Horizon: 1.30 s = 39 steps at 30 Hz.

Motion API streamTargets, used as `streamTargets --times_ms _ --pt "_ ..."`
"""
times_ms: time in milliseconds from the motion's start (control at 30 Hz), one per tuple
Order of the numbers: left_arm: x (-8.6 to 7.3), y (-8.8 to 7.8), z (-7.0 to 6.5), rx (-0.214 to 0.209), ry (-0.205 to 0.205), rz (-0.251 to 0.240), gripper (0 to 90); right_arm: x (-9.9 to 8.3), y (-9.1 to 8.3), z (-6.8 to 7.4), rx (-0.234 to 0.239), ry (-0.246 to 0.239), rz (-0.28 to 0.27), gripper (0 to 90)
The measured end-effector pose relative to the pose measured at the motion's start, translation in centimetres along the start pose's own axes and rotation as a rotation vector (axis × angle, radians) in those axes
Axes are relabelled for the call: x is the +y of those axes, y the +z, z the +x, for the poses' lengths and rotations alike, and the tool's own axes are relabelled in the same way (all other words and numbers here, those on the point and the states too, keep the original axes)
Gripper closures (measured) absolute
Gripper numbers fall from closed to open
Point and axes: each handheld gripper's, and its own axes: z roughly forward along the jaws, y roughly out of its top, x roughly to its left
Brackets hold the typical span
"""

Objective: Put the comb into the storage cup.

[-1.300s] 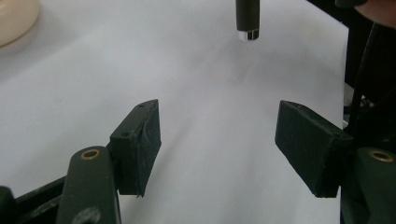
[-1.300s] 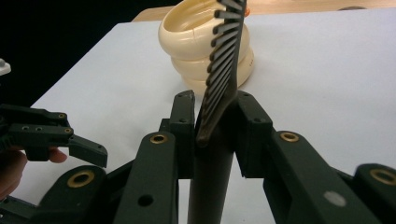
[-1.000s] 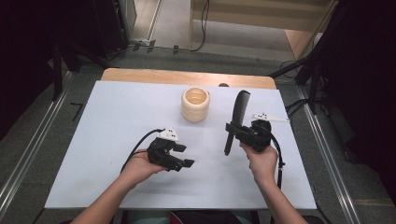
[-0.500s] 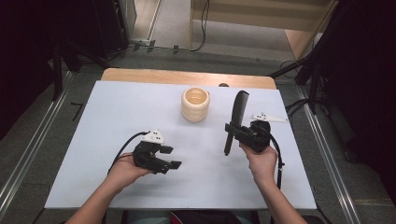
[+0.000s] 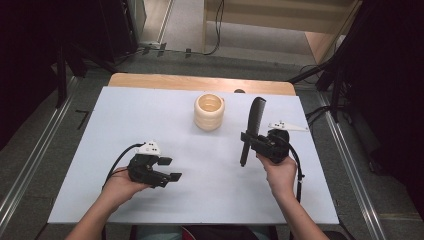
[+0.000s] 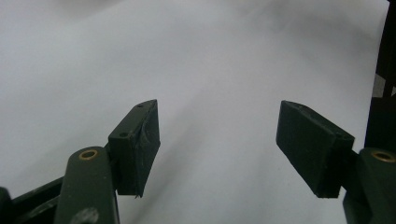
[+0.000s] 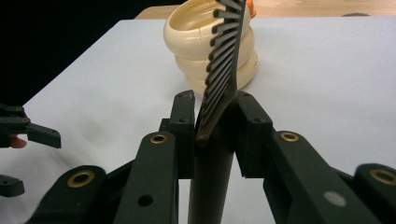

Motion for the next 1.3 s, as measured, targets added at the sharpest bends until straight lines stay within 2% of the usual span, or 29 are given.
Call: streamTargets --times_ms 367,667,933,1300 --pt "-1.6 -1.7 0.7 0.038 -0.066 -0.01 31.2 0.0 -0.1 0.3 -0.011 -0.027 -0.027 70.1" --pt "-2.5 -2.5 1.1 0.069 -0.098 -0.015 31.2 0.2 0.3 0.9 -0.006 -0.057 -0.051 70.1" --pt "-3.2 -3.2 1.2 0.091 -0.123 -0.02 31.2 0.6 1.1 1.6 0.01 -0.083 -0.048 70.1" --pt "-3.8 -3.7 1.2 0.123 -0.153 -0.023 31.1 1.3 2.0 2.0 0.031 -0.084 -0.056 70.1"
